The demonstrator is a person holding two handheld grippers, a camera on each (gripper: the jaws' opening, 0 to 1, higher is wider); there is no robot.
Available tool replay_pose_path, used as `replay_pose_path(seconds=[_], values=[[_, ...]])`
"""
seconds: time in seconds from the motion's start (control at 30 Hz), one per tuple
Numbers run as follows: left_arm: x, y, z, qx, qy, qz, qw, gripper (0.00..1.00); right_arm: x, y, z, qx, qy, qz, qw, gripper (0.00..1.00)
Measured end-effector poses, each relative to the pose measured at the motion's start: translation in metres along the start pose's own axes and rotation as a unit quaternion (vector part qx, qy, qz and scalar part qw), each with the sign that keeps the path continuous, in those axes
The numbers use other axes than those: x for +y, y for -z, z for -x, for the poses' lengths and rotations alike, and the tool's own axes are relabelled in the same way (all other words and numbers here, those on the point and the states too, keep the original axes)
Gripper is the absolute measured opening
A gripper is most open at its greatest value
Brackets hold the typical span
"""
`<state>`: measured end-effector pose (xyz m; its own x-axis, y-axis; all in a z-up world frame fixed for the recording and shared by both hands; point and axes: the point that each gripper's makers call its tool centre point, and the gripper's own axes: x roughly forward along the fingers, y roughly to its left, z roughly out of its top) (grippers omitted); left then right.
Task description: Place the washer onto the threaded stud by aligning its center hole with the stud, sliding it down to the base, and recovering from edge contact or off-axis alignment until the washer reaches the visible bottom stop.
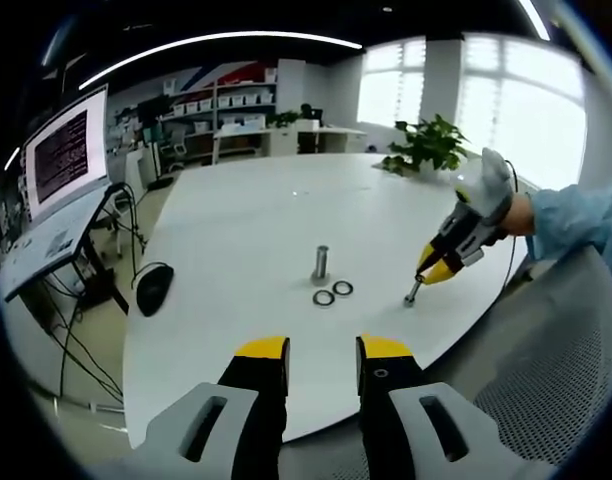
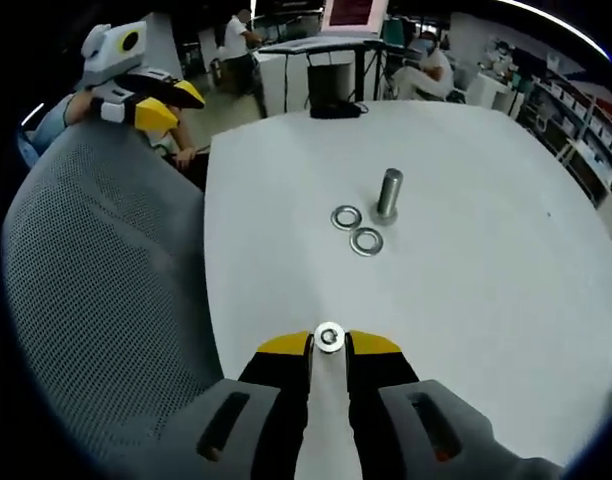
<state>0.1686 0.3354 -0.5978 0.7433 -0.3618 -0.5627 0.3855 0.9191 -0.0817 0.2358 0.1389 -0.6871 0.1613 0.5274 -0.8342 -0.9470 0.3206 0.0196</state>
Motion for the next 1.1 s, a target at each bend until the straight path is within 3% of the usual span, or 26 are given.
replay_pose_path(seconds=[0.23,0.87,1.1], values=[[0.0,0.001,0.0,0.003,0.0,0.001,1.0,0.24,-0.002,0.007,0.0,0.014,0.003,0.0,0.9999,0.18],[0.0,0.003,-0.001,0.009,0.001,-0.002,1.0,0.24,-0.014,0.011,0.007,0.006,0.012,-0.021,0.9997,0.18],[-0.001,0.004,-0.001,0.012,0.002,-0.004,0.9999,0.24,-0.027,-0.006,0.014,-0.016,0.024,-0.004,0.9996,0.18]])
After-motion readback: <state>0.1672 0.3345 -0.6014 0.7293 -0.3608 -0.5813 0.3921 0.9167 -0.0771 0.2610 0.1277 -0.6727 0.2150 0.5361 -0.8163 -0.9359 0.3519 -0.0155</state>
